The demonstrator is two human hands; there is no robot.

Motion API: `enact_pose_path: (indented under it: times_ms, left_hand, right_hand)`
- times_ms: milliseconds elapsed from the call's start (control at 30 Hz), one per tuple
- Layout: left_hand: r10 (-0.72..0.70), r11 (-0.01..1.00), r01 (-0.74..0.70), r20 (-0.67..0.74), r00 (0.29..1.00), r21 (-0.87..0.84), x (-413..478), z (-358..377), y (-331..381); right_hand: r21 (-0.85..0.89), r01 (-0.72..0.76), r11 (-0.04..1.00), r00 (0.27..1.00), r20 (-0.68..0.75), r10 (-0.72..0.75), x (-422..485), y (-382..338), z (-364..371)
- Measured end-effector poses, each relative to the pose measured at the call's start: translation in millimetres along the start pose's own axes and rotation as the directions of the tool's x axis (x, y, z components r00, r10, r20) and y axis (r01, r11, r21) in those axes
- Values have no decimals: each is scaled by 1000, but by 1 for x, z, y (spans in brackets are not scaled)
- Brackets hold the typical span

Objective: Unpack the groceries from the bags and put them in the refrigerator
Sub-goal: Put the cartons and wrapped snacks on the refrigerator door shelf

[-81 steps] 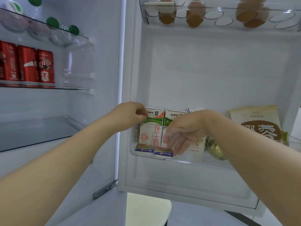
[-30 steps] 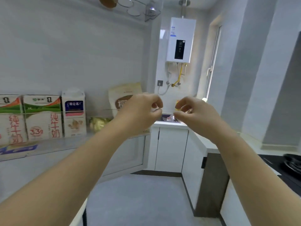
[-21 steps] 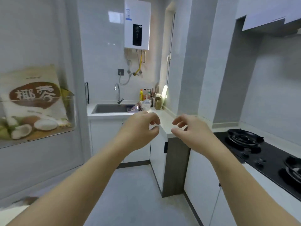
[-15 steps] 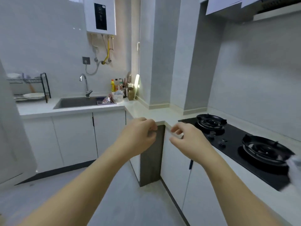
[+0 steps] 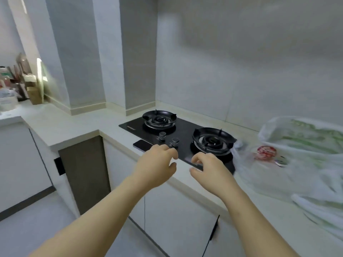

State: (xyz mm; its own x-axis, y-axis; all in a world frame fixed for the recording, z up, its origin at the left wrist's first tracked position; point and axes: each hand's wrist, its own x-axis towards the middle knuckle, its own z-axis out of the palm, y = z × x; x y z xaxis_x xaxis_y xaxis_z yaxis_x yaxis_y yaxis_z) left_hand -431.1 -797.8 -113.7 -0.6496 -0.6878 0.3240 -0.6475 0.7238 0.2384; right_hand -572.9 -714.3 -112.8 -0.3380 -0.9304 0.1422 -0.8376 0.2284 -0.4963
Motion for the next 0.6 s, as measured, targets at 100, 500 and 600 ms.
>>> enact_pose_path:
  times_ms: [100, 500, 600]
  left_hand:
    - [101, 995, -101, 21, 995, -5, 50, 25, 2]
    - [419, 907, -409, 113, 901, -97, 191, 110, 42]
    - [456, 889, -445, 120, 882, -110, 212, 127, 63]
  right_hand:
    - [-15, -91, 996, 995, -39, 90, 32, 25, -2]
    - [-4, -381, 925, 914, -153, 376, 100, 132, -19]
    - [-13, -409, 912, 901, -161, 402, 107, 163, -28]
